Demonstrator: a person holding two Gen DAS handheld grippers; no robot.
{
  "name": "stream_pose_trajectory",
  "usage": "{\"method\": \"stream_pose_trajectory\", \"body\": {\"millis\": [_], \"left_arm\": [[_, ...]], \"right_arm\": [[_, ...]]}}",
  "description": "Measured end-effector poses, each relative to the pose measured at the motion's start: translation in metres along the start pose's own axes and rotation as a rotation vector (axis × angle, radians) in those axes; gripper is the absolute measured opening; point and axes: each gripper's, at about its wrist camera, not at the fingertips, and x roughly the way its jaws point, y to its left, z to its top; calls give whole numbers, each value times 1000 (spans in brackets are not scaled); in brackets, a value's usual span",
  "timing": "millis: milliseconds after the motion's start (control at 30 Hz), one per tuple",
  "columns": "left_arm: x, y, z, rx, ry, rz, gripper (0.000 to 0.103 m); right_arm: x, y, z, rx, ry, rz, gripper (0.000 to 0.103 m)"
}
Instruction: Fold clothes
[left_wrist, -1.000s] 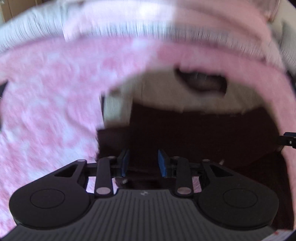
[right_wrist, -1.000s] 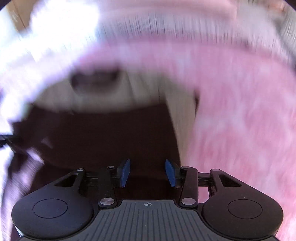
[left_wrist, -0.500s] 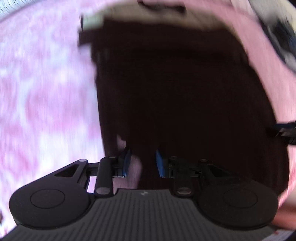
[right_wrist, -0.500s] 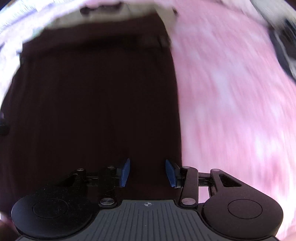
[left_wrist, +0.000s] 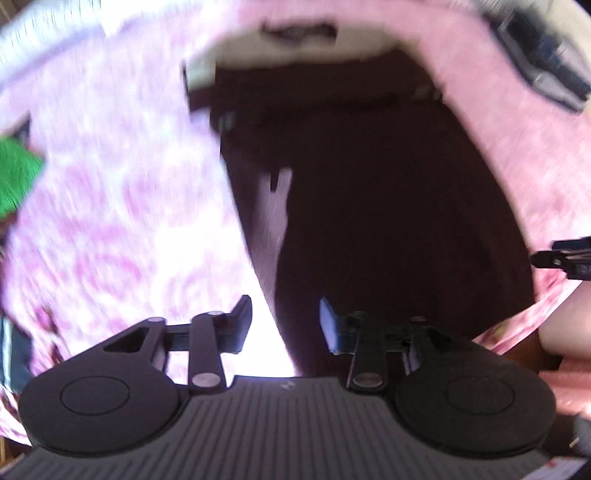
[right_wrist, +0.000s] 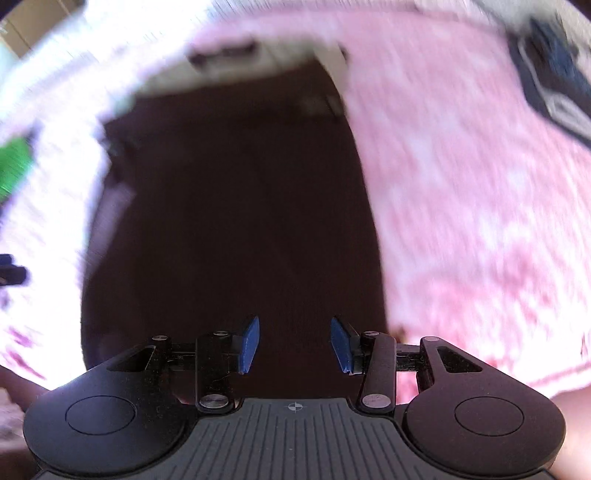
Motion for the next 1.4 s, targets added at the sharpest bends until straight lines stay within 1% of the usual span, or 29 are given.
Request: {"method": "stream_pose_trajectory", "body": {"millis": [33,67,100,167,233,333,367,400,500,567,733,833,933,1100,1400], "left_arm": [[-14,-6,4,2,-35,4,49],[-28,-12,7,1,-69,5,52],[-42,-19,9,-4,-97,2,53],[-66,-34,10,-23,-129,-5,53],[-87,-53,7,-35,-157,-16,54],[-118,-83,-7,-56,-187,-12,60],[-126,-92,-13,-66,-194,-9,62],[-133,-103,-18,-73,-200,-6,63],[-154,-122,-37,-80,-210,21,64],[-171,-136,-52,-83,-221,36,65],[-193,-154,-77,-89,-238,66,66],[-203,-162,-89,-90,-256,86,71],[-214,-169,-99,-86,-282,101,73],[-227,-173,-114,-91,-307,116,74],[-239,-171,-132,-100,-313,129,76]], "right_arm": [[-13,4,2,-4,-29,23,41],[-26,6,3,-9,-54,44,41],[-39,9,2,-17,-73,58,41],[-65,11,-4,-37,-116,75,45],[-87,8,-18,-50,-141,82,52],[-115,-4,-40,-57,-139,100,60],[-119,-16,-49,-54,-137,104,62],[-130,-16,-54,-53,-132,102,64],[-147,-18,-77,-64,-125,101,65],[-158,-20,-85,-77,-125,91,66],[-180,-22,-107,-110,-141,76,66],[-190,-21,-118,-128,-161,81,66],[-195,-18,-127,-146,-168,83,67],[-200,-12,-138,-163,-168,91,67],[-202,-3,-149,-174,-156,93,67]]}}
